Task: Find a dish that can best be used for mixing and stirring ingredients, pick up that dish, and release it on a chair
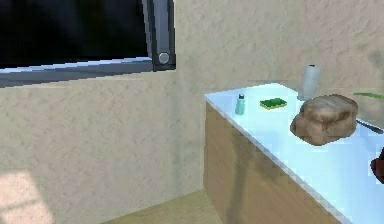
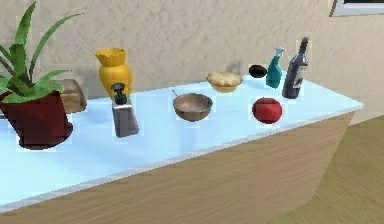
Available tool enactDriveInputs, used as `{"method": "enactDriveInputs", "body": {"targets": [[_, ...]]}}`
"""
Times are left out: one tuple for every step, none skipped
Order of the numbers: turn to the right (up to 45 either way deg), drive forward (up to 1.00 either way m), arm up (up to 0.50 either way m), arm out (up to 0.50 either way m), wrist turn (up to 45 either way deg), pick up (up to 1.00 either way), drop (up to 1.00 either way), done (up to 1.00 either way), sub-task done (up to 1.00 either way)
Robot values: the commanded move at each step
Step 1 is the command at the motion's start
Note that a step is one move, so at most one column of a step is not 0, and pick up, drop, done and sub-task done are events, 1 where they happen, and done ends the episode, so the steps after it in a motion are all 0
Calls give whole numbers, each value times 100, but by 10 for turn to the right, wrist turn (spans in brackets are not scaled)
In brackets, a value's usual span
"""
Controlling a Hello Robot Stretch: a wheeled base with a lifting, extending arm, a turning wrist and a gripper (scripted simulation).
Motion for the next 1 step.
{"method": "enactDriveInputs", "body": {"targets": [[0, 0, 38, 0, 0, 0, 0, 0, 0]]}}
